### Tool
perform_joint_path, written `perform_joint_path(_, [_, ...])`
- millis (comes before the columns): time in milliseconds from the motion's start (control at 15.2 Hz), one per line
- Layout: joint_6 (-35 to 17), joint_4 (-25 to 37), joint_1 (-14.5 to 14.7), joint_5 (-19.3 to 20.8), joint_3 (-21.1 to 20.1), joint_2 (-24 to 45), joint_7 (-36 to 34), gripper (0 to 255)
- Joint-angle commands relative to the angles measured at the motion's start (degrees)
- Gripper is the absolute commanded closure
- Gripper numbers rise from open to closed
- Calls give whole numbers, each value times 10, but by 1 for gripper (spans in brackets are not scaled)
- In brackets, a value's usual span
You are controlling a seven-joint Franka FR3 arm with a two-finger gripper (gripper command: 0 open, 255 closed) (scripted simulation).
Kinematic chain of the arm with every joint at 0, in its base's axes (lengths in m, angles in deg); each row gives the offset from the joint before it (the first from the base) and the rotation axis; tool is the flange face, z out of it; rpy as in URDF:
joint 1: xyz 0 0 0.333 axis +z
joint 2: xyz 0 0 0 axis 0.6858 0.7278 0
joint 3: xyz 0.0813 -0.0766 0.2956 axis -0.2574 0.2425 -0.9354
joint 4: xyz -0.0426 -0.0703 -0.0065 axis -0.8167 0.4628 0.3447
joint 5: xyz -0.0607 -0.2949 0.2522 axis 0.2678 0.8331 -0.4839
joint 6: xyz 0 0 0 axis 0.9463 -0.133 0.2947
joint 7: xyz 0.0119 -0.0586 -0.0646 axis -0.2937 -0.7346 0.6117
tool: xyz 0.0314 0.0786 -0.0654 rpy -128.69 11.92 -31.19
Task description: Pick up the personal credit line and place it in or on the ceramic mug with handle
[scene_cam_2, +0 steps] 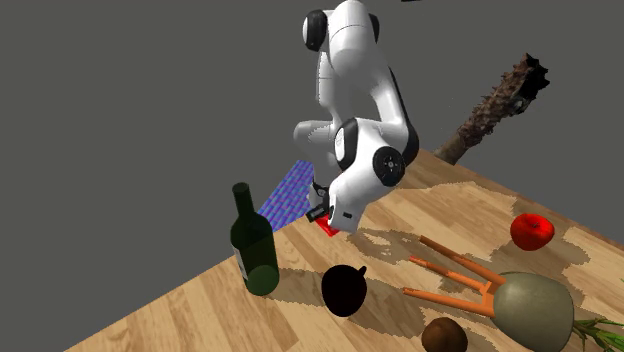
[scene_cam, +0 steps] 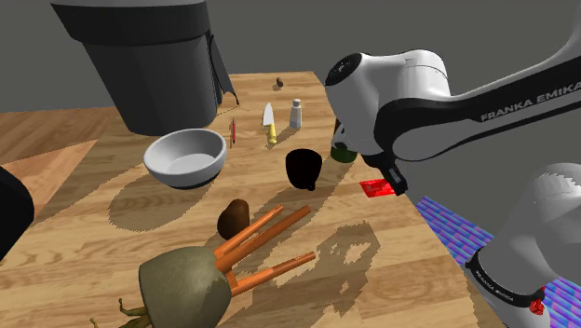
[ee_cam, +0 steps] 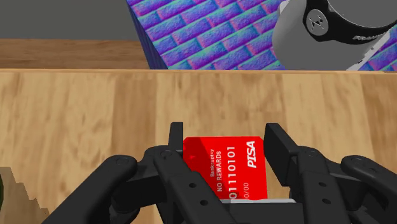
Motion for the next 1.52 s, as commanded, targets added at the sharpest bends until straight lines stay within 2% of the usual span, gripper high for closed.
perform_joint_path(0, [18,10,0,-1,1,-9,6,255])
perform_joint_path(1122, [145,106,0,-1,5,-46,44,255])
perform_joint_path(1452, [149,222,-7,8,-12,73,22,255])
